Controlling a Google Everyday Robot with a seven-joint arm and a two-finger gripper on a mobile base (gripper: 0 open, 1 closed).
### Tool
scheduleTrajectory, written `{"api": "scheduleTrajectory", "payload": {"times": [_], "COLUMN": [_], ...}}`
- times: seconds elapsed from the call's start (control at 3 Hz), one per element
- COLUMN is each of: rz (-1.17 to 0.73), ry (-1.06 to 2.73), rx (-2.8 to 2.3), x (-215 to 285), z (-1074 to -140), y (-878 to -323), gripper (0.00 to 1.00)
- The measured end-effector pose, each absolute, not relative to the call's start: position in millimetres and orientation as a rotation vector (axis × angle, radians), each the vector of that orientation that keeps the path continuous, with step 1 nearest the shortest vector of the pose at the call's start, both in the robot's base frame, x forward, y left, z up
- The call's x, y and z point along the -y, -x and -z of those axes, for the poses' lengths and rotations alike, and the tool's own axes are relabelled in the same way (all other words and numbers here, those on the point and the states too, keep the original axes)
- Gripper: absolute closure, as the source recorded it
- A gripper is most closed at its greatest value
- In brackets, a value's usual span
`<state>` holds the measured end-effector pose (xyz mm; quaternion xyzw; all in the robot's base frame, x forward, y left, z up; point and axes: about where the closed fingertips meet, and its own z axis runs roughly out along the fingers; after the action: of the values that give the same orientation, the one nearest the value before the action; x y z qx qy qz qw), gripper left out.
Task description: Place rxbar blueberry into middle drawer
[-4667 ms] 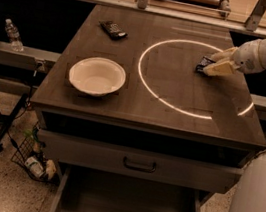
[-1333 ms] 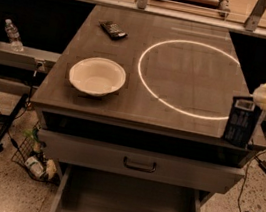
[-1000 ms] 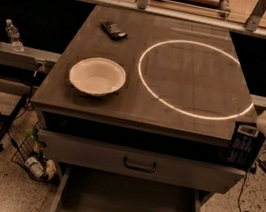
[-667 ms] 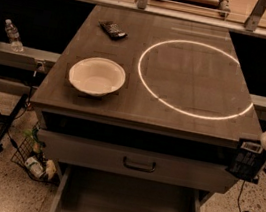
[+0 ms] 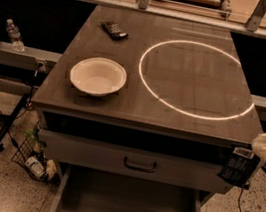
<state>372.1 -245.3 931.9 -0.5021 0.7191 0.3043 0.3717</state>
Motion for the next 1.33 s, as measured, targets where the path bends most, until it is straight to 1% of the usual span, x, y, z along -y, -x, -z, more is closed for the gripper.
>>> {"api": "scheduleTrajectory", "payload": {"times": [0.33,0.67,1.33], "rz": [-0.84,-0.87,-0.854], "ry": [1.311,1.363,1.318], "rx": [-1.843,-1.865,-1.977], "x": [232.5,215.5,195.4], "z": [-893.5,-823.6,-733.9], "y": [-350.5,-317.2,-298.5], "gripper": [1.0,1.0,1.0]}}
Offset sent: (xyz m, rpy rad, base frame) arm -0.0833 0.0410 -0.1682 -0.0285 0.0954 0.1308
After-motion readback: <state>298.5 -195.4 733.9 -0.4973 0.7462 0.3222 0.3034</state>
